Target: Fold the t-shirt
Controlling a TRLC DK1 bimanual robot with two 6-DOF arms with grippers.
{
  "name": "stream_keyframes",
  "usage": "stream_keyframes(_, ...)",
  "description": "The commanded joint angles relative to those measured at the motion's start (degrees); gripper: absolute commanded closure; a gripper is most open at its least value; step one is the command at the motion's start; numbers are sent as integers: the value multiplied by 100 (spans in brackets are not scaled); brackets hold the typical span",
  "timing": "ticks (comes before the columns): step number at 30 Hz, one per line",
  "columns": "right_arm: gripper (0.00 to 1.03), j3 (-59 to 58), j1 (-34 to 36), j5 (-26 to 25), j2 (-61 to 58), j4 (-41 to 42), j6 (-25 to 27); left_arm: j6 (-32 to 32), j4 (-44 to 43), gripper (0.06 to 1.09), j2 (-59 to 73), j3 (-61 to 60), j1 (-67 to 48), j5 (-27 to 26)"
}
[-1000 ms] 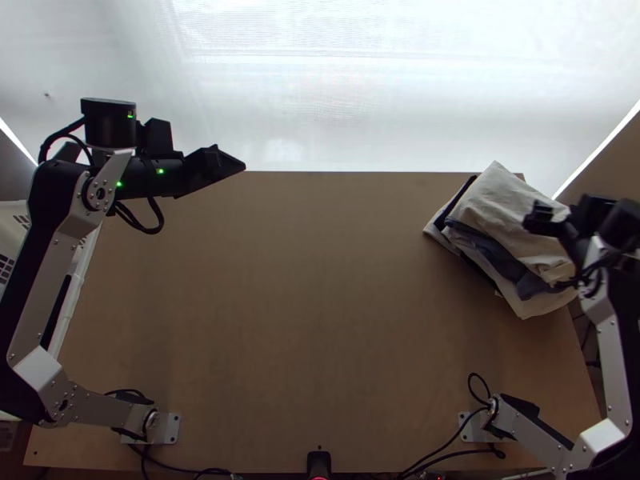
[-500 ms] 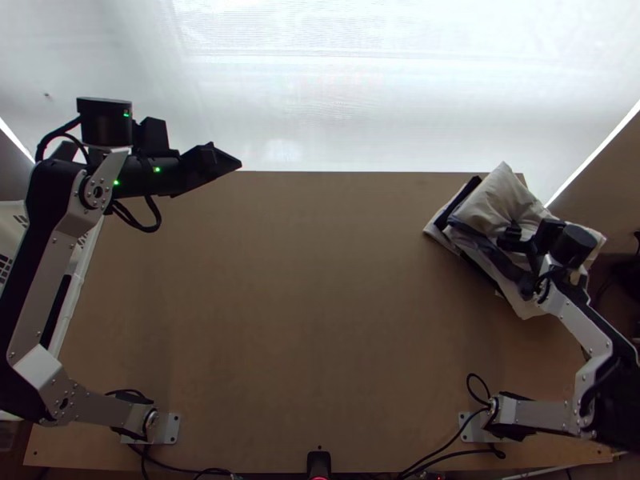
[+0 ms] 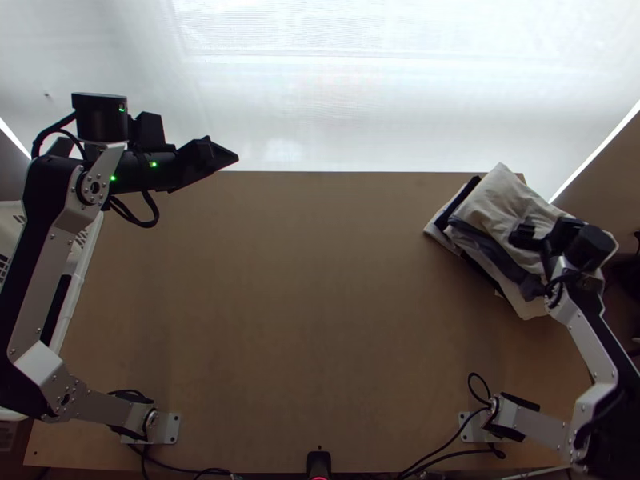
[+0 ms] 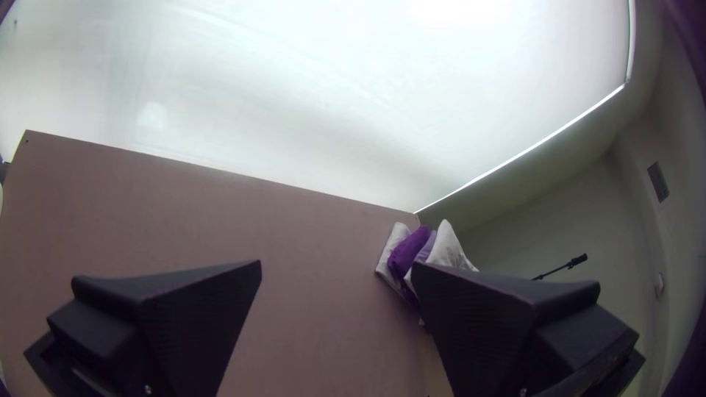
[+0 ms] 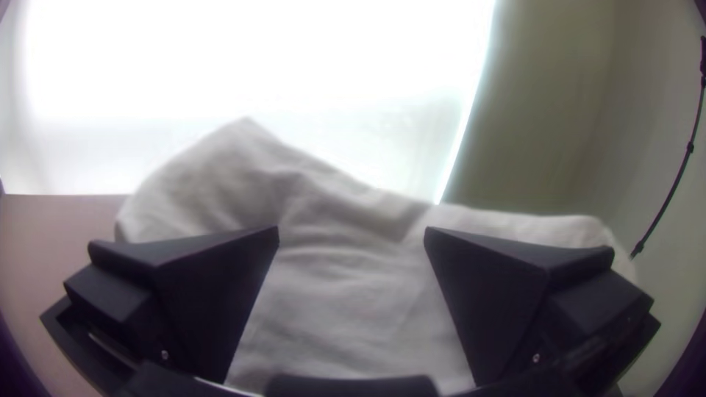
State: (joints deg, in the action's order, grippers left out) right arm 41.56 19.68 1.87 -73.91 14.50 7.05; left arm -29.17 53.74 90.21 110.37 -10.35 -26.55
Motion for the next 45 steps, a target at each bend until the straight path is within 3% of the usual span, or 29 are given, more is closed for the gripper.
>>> stream_keyframes(1,11,203,9,-20,738,-193,-54,-19,5,10,-30,20,24,-9)
stream_keyframes(7,11,-263,414,-29,368,290,-19,-19,32,10,-127,20,59,-9)
stream_keyframes(16,11,-605,853,-20,-1319,1169,-81,-10,190,10,-171,-50,86,-9)
stream_keyframes(22,11,-421,879,-11,-572,1028,-301,-19,181,10,-180,46,94,-9)
stream_keyframes(27,11,546,458,-20,412,-79,-415,-10,208,10,-224,2,165,-9)
stream_keyframes(30,11,906,71,-20,553,-167,-432,-10,208,10,-276,-68,191,-9)
stream_keyframes(39,11,1003,-1432,-240,-800,721,-547,-1,190,10,-417,-252,376,44)
stream_keyframes(45,10,766,-1485,-354,-1794,1046,-555,69,172,10,-610,-516,595,44)
